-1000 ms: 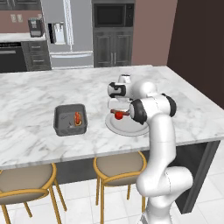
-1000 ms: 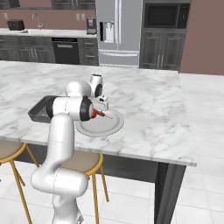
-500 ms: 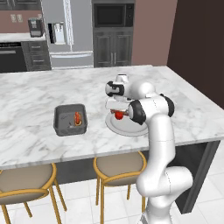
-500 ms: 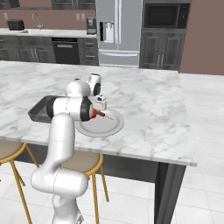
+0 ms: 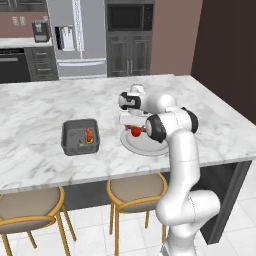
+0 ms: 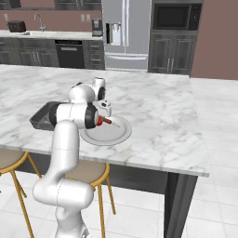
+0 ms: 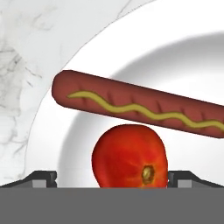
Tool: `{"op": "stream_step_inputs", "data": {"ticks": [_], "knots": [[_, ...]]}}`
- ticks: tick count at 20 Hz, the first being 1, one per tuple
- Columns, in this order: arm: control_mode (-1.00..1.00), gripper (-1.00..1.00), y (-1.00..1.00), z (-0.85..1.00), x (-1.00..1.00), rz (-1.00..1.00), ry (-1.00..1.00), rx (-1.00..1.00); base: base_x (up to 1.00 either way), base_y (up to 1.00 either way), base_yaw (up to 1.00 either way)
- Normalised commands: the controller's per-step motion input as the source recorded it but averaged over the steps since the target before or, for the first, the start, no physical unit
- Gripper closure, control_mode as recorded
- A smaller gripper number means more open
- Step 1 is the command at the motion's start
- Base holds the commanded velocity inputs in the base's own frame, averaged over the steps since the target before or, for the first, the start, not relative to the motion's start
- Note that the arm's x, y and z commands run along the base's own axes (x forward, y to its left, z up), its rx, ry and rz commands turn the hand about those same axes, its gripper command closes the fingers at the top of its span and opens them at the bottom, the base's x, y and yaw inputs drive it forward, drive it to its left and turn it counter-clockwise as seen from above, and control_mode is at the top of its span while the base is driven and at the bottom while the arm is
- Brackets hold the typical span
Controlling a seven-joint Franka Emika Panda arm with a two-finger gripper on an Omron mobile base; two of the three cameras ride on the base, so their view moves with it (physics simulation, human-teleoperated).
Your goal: Place one cooked food and one vegetable from the large plate to each tupperware container.
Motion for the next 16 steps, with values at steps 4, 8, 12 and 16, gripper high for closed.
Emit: {"op": "stream_step_inputs", "data": {"ticks": [4, 8, 12, 16], "knots": [[-1.0, -1.0, 0.0, -0.02, -0.1, 0.0, 0.0, 0.0, 0.0, 0.0, 0.0], [-1.0, -1.0, -0.04, -0.13, -0.01, 0.0, 0.0, -0.04, 0.0, 0.0, 0.0], [-1.0, -1.0, -0.03, -0.2, 0.0, 0.0, 0.0, -0.07, 0.0, 0.0, 0.0], [-1.0, -1.0, -0.1, -0.09, 0.0, 0.0, 0.0, -0.03, 0.0, 0.0, 0.0]]}}
